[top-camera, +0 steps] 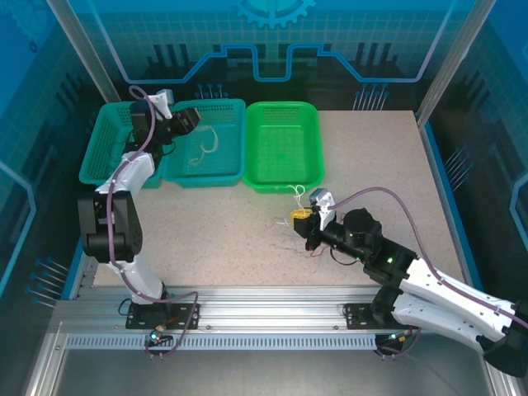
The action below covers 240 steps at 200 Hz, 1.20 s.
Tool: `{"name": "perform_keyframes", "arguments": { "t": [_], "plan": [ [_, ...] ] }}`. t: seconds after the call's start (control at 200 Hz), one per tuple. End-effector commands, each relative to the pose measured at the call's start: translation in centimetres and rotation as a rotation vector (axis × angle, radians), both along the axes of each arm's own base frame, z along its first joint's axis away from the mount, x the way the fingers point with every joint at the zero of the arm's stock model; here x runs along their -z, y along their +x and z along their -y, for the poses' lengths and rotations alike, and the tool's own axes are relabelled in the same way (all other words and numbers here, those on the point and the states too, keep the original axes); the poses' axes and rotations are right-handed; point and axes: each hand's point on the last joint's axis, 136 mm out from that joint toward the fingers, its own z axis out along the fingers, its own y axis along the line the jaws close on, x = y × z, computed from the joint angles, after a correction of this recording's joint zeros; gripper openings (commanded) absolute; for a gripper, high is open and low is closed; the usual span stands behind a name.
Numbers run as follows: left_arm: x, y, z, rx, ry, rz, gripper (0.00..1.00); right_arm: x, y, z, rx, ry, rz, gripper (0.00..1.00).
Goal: Untangle the cables
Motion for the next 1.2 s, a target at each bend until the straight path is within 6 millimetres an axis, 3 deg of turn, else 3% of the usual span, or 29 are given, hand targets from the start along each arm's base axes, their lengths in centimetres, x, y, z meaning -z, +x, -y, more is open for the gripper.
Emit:
{"name": "perform_keyframes", "arguments": {
  "t": [0.0,0.12,0.195,0.365,0.465,0.545,0.615,0.795,1.006,1.196],
  "plan": [
    [-3.9,-1.8,0.1,-0.039,0.003,0.049,0.55,0.8,0.3,0.3,0.019,-0.043,-0.007,0.0],
    [-7.5,-4.7,1.5,-0.031,-0.023,0.101,0.6,0.6,0.5,0.0,0.007,-0.07,0.012,0.0],
    [-10.0,-7.2,3.5,0.028,-0.038,0.148,0.59,0.2,0.4,0.0,-0.008,-0.094,0.035,0.0],
    [-15.2,-16.0,11.4,0.352,0.09,0.38,0.58,-0.3,-0.4,-0.1,-0.089,-0.179,0.102,0.0],
    [-15.5,-22.7,15.9,0.589,0.236,0.574,0.6,-0.7,-1.0,-0.1,-0.153,-0.209,0.113,0.0],
    [-14.2,-28.5,18.8,0.805,0.335,0.738,0.61,-0.9,-1.7,-0.4,-0.222,-0.221,0.089,0.0],
    [-12.6,-31.2,20.1,0.881,0.397,0.798,0.61,-0.9,-2.0,-0.7,-0.255,-0.236,0.061,0.0],
    [-9.9,-34.6,22.1,1.072,0.395,0.758,0.66,-1.2,-2.4,-1.6,-0.311,-0.23,0.034,0.0],
    [-8.5,-36.5,25.8,1.239,0.347,0.76,0.66,-1.1,-3.0,-2.7,-0.372,-0.238,0.01,0.0],
    [-7.8,-35.1,28.4,1.253,0.299,0.734,0.57,-0.8,-3.5,-3.4,-0.412,-0.24,0.01,0.0]
  ]
}}
